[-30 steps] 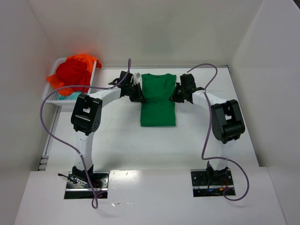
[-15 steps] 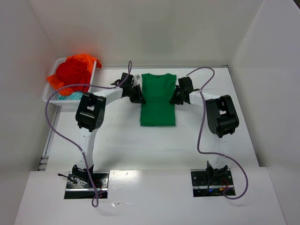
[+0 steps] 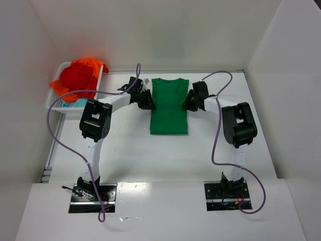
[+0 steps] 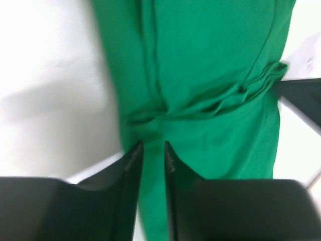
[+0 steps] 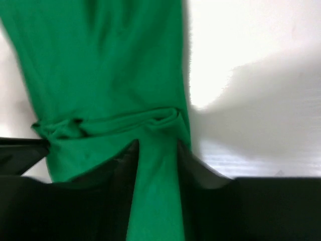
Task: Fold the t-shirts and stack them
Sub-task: Fold the folded rectangular tshirt in 1/3 of the way
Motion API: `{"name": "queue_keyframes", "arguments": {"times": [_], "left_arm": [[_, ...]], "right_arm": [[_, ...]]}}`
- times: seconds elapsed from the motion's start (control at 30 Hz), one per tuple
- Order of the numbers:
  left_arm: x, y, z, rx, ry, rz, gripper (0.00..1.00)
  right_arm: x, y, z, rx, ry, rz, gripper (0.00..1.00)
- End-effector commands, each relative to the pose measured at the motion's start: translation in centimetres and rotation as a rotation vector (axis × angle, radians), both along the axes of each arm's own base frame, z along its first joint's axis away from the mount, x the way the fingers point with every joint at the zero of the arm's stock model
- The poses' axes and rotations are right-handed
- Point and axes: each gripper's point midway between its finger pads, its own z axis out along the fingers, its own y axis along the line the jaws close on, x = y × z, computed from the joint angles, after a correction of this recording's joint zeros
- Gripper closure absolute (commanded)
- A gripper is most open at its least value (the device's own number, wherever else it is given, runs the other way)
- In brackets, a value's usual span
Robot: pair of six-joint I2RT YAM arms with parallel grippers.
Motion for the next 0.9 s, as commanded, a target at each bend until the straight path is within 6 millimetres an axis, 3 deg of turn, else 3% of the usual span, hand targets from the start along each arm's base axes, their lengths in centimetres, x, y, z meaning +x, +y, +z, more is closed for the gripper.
{"name": "queue_keyframes", "arguments": {"times": [0.0,0.07,0.1,0.13,0.2,0.27,0.3,0.33,0.37,0.4,0.5,0.53,0.63,0.73,0.87], "left_arm": [[0.3,2.0,4.9,0.069,-0.143,0.022,0.64],[0.0,3.1,6.8,0.086,-0.168,0.043,0.55],[-0.2,3.8,7.4,0.085,-0.174,0.054,0.41],[-1.4,4.1,6.7,0.093,-0.151,0.053,0.36],[-2.6,4.6,8.6,0.084,-0.182,0.069,0.3],[-4.5,5.0,8.7,0.075,-0.169,0.069,0.25],[-5.6,4.4,8.4,0.074,-0.15,0.056,0.25],[-6.2,4.5,8.4,0.075,-0.146,0.056,0.25],[-7.2,4.0,8.9,0.067,-0.149,0.044,0.25],[-9.2,3.5,7.3,0.08,-0.11,0.018,0.25],[-12.6,2.0,6.7,0.064,-0.073,-0.022,0.25],[-14.1,2.3,5.2,0.078,-0.025,-0.009,0.25],[-16.0,1.6,4.6,0.091,-0.017,-0.004,0.27],[-17.3,1.5,3.8,0.102,-0.007,0.03,0.28],[-17.2,1.8,2.5,0.123,0.014,0.054,0.3]], "right_arm": [[1.5,-1.4,8.5,-0.009,-0.195,-0.048,0.55],[0.3,-2.0,10.0,-0.012,-0.216,-0.071,0.41],[-0.2,-2.2,10.3,-0.012,-0.215,-0.072,0.38],[-1.2,-2.4,9.6,-0.013,-0.188,-0.077,0.35],[-2.6,-2.4,10.8,0.009,-0.198,-0.073,0.3],[-4.8,-2.4,9.3,0.023,-0.154,-0.063,0.3],[-5.6,-2.2,10.0,0.052,-0.163,-0.057,0.3],[-7.3,-2.4,8.5,0.055,-0.114,-0.055,0.3],[-8.1,-2.4,8.1,0.06,-0.103,-0.048,0.32],[-9.1,-2.4,7.7,0.064,-0.083,-0.038,0.33],[-12.4,-1.4,6.5,0.059,-0.052,-0.004,0.35],[-13.7,-1.3,6.1,0.058,-0.046,0.01,0.36],[-15.6,-1.0,4.6,0.041,-0.013,0.021,0.36],[-15.9,-1.0,4.5,0.047,-0.01,0.015,0.36],[-15.4,-0.9,4.0,0.033,-0.011,0.028,0.38]]}}
